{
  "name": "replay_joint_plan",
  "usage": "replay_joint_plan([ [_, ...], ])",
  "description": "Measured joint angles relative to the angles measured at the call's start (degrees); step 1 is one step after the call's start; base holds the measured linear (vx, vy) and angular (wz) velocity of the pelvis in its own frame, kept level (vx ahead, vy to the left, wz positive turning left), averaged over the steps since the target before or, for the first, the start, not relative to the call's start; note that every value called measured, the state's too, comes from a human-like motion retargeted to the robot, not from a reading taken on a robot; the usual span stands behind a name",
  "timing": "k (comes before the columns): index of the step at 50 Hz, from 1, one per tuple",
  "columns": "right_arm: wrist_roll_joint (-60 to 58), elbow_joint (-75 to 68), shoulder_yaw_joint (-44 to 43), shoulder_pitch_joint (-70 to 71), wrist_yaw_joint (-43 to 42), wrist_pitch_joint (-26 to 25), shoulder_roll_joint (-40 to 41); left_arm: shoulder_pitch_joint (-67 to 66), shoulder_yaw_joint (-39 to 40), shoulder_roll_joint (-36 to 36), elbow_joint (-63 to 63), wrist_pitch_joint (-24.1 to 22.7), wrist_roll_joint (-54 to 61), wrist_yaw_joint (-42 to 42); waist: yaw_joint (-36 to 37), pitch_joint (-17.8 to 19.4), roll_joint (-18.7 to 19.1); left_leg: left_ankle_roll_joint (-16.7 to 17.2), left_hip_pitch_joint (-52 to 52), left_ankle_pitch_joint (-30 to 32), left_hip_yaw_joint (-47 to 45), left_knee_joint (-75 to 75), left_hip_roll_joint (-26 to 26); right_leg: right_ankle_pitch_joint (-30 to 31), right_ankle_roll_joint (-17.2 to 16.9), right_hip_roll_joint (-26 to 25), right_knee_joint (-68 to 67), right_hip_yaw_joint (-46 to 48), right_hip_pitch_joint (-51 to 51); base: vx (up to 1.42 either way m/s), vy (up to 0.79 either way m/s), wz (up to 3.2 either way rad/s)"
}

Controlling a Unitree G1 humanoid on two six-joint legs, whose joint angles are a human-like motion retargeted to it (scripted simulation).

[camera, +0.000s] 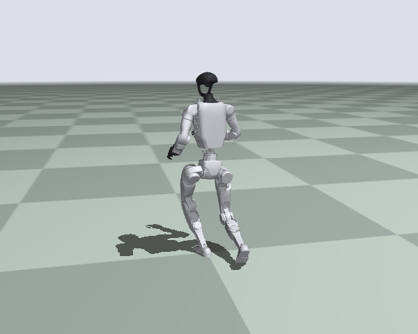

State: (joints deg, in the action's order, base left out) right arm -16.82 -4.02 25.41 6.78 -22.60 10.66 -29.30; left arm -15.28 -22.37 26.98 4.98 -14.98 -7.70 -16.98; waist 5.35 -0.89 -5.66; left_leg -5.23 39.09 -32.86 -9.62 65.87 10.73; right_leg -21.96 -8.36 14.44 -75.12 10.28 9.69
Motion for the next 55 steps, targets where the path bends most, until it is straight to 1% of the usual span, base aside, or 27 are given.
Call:
replay_joint_plan([
  [3, -1.6, -2.8, 2.3, -4.4, 1.4, -0.3, 1.3, 5.5, -1.0, -0.2, -0.2, 0.3, -2.4, -2.7, -3.4, -1.4, -1.3, -4.3, -0.1, -6.5, 0.1, 6.9, 2.5, -1.5, 2.9, 4.4, -13.8, -0.7, 4.9, -0.07, 0.05, 0.20],
  [5, -2.6, -5.3, 3.1, -6.6, 2.2, -0.7, 2.3, 12.9, -1.0, 0.0, 0.8, 1.4, -4.5, -6.0, -6.1, -1.2, -2.0, -7.3, -1.6, -12.7, 0.2, 9.6, 3.7, -4.0, 5.3, 6.7, -22.5, -2.5, 10.5, -0.06, 0.06, 0.20],
  [6, -2.8, -6.6, 3.0, -7.4, 2.6, -0.7, 2.8, 17.7, -1.2, -0.2, 2.1, 2.1, -5.5, -7.9, -7.5, -0.8, -2.4, -8.1, -2.5, -14.9, 0.2, 9.6, 4.2, -5.8, 6.4, 7.4, -25.5, -3.7, 14.6, -0.07, 0.05, 0.21],
  [8, -2.6, -8.3, 3.1, -9.5, 3.6, -0.5, 3.2, 25.6, -1.2, -0.7, 3.9, 3.3, -6.6, -10.9, -10.8, -0.8, -2.8, -8.7, -5.1, -17.0, 0.7, 7.8, 5.0, -9.4, 8.5, 8.6, -28.9, -5.3, 22.7, -0.04, 0.01, 0.12],
  [10, -1.4, -7.9, 3.1, -12.0, 4.8, 0.2, 2.4, 31.0, -0.6, -1.4, 4.3, 3.8, -6.3, -12.3, -13.6, -1.3, -1.7, -7.5, -9.2, -17.1, 1.7, 4.7, 4.3, -12.0, 10.0, 7.8, -27.3, -5.1, 30.1, 0.02, -0.01, -0.20],
  [13, 1.5, -5.4, 2.6, -15.4, 6.5, 1.2, 0.4, 34.2, 0.2, -2.6, 3.1, 2.8, -4.9, -12.1, -14.7, -2.1, 3.0, -2.2, -16.8, -13.0, 3.5, 0.1, -1.5, -12.4, 9.8, 0.7, -14.7, -0.9, 36.1, 0.09, -0.05, -0.80],
  [17, 3.6, -4.6, 1.9, -18.2, 7.3, 1.7, -0.6, 33.6, -1.5, -4.3, 2.2, -0.3, -4.6, -9.6, -13.4, -4.2, 8.5, 5.4, -22.4, 0.4, 5.2, -0.5, -9.6, -8.5, 6.5, -10.9, 7.4, 3.4, 37.8, 0.06, -0.09, -0.68],
  [19, 3.9, -4.7, 1.6, -18.2, 6.7, 1.9, -0.2, 31.7, -2.9, -4.6, 1.8, -1.2, -4.6, -7.8, -11.6, -4.9, 10.6, 7.4, -23.1, 5.7, 5.9, 4.3, -13.3, -7.2, 6.2, -15.6, 13.5, 4.6, 36.8, -0.02, -0.08, -0.51],
  [20, 4.1, -4.7, 1.6, -17.8, 6.1, 2.0, 0.1, 30.5, -3.5, -4.8, 1.6, -1.5, -4.5, -6.8, -10.8, -5.2, 11.4, 7.8, -23.2, 7.6, 6.2, 7.6, -14.9, -7.1, 6.6, -17.2, 14.5, 5.1, 36.1, -0.05, -0.06, -0.36],
  [22, 3.7, -4.2, 1.6, -16.1, 4.9, 2.2, 0.7, 27.1, -4.5, -5.4, 1.8, -1.3, -4.3, -5.5, -9.0, -5.3, 11.8, 7.3, -22.6, 8.7, 5.9, 16.1, -17.3, -10.0, 9.3, -18.4, 10.2, 5.4, 35.3, -0.07, -0.05, -0.22],
  [24, 2.8, -3.7, 1.2, -12.7, 3.1, 2.0, 1.0, 23.1, -4.9, -5.7, 2.2, -0.5, -3.8, -4.2, -6.9, -4.8, 11.8, 6.2, -20.8, 8.0, 5.9, 25.2, -19.6, -15.5, 13.2, -19.2, 5.1, 5.2, 33.6, -0.05, -0.06, -0.06],
  [26, 1.1, -3.2, 0.7, -7.7, 1.2, 1.2, 0.7, 18.9, -4.5, -5.9, 3.1, 0.9, -3.4, -3.7, -4.5, -3.3, 11.5, 3.8, -17.3, 5.4, 6.0, 34.2, -21.7, -21.8, 16.9, -19.7, 0.5, 4.4, 31.5, -0.05, -0.06, 0.11],
  [28, -1.3, -3.4, 0.2, -0.3, -0.7, -0.3, -0.1, 15.0, -3.2, -5.7, 3.2, 2.3, -3.0, -3.1, -2.1, -1.7, 10.9, 0.6, -10.4, 2.0, 6.5, 40.7, -22.8, -26.7, 18.7, -19.7, -0.6, 3.5, 28.9, -0.06, -0.06, 0.25],
  [30, -2.6, -2.9, -0.3, 5.1, -2.5, -1.3, -0.6, 10.0, -1.5, -5.4, 2.6, 2.8, -1.9, -2.1, 0.5, -1.8, 10.4, -2.1, -2.1, -1.2, 6.7, 42.3, -22.5, -28.0, 18.2, -19.7, 1.4, 2.4, 25.7, -0.01, 0.00, 0.09],
  [32, -2.2, -1.6, -1.1, 6.9, -3.9, -1.5, -0.9, 4.5, 0.5, -4.1, 0.5, 2.3, -0.9, -0.6, 2.0, -2.6, 8.4, -2.8, 4.0, -2.6, 5.6, 36.6, -19.1, -26.3, 14.9, -17.9, 4.7, 0.8, 20.8, 0.05, 0.03, 0.44],
  [33, -1.6, -0.9, -1.5, 6.9, -4.3, -1.4, -1.0, 2.2, 1.4, -3.3, -0.4, 1.9, -0.4, 0.0, 2.5, -2.9, 6.9, -2.8, 5.7, -3.0, 4.5, 31.5, -16.6, -24.5, 12.5, -16.4, 6.5, -0.2, 17.9, 0.09, 0.05, 0.58],
  [35, -0.6, 0.2, -1.7, 5.6, -4.5, -1.0, -0.7, -1.8, 2.9, -1.7, -1.6, 1.0, 0.2, 1.0, 3.3, -4.1, 4.3, -1.8, 7.9, -3.4, 2.4, 18.8, -12.0, -17.8, 7.3, -13.4, 9.7, -1.5, 13.1, 0.09, 0.07, 0.54],
  [37, 0.2, 0.7, -1.4, 3.4, -3.5, -0.4, -0.5, -4.3, 3.5, -0.6, -1.9, 0.2, 0.8, 1.2, 3.0, -5.7, 1.9, 0.2, 8.8, -1.6, 0.8, 4.9, -6.9, -9.6, 2.6, -9.5, 9.9, -2.2, 10.3, 0.06, 0.09, 0.58],
  [38, 0.2, 0.6, -1.1, 2.3, -2.8, -0.1, -0.3, -4.9, 3.5, -0.4, -1.7, 0.1, 1.2, 0.9, 2.4, -6.4, 0.8, 0.9, 8.8, -0.3, 0.3, -1.2, -4.2, -6.1, 1.0, -7.3, 8.9, -2.4, 9.6, 0.02, 0.09, 0.61],
  [40, -0.3, 0.1, 0.0, 0.3, -1.1, 0.2, 0.1, -4.7, 3.3, -0.3, -1.3, 0.1, 1.6, -0.1, 0.6, -7.1, -1.0, 1.2, 8.0, 1.3, -0.1, -8.4, 0.4, -1.2, -0.7, -3.3, 4.3, -2.6, 8.6, -0.03, 0.08, 0.51],
  [42, -1.3, -1.1, 1.4, -2.4, -0.1, 0.2, 0.9, -3.2, 2.8, -0.7, -1.5, 0.3, 0.8, -1.0, -1.2, -7.1, -1.7, -0.9, 8.1, -0.6, -0.2, -3.9, 2.3, 0.8, -0.1, -0.1, -3.7, -2.4, 8.5, -0.07, 0.05, 0.26],
  [44, -2.5, -2.6, 2.5, -5.2, 0.7, 0.0, 2.0, 0.5, 2.6, -0.9, -1.8, 0.8, -0.9, -2.8, -3.6, -6.7, -2.4, -4.7, 6.6, -5.3, -0.2, 1.9, 4.0, 1.0, 1.3, 3.5, -13.2, -2.4, 9.7, -0.05, 0.05, 0.23],
  [46, -3.7, -4.6, 3.0, -7.5, 1.3, -0.5, 3.2, 7.4, 2.4, -1.1, -1.3, 2.0, -3.2, -6.0, -6.2, -5.2, -3.1, -8.3, 3.9, -11.5, -0.2, 6.4, 5.0, -1.2, 3.7, 6.6, -22.3, -3.4, 13.3, -0.05, 0.06, 0.19],
  [48, -4.5, -6.3, 3.0, -9.0, 2.1, -0.4, 4.0, 16.9, 1.8, -1.6, 0.6, 3.4, -5.4, -9.6, -8.8, -3.4, -3.7, -9.7, 0.1, -15.6, 0.2, 7.1, 5.6, -4.9, 6.1, 8.5, -28.2, -5.1, 19.6, -0.06, 0.04, 0.06],
  [50, -3.7, -6.4, 3.0, -10.9, 3.1, 0.4, 3.6, 24.3, 1.3, -2.7, 2.1, 4.0, -5.7, -11.7, -11.4, -3.1, -3.0, -8.8, -5.0, -16.4, 1.2, 4.5, 5.5, -8.5, 8.1, 8.7, -28.9, -5.6, 27.1, 0.00, 0.00, -0.17],
  [53, -0.6, -4.0, 3.0, -13.8, 4.2, 1.9, 1.5, 29.1, 1.3, -4.3, 1.7, 2.8, -4.4, -11.7, -13.0, -3.9, 1.4, -3.0, -13.7, -11.7, 3.5, -0.9, 0.3, -10.7, 8.9, 3.2, -17.4, -1.4, 34.4, 0.07, -0.04, -0.71],
  [55, 1.1, -3.1, 3.0, -15.4, 4.6, 2.3, 0.6, 30.1, 0.5, -5.2, 1.3, 1.0, -3.7, -10.9, -13.1, -4.9, 4.3, 1.8, -17.9, -5.1, 4.7, -2.9, -3.9, -10.2, 7.9, -2.1, -5.4, 1.8, 37.0, 0.07, -0.10, -0.70],
])
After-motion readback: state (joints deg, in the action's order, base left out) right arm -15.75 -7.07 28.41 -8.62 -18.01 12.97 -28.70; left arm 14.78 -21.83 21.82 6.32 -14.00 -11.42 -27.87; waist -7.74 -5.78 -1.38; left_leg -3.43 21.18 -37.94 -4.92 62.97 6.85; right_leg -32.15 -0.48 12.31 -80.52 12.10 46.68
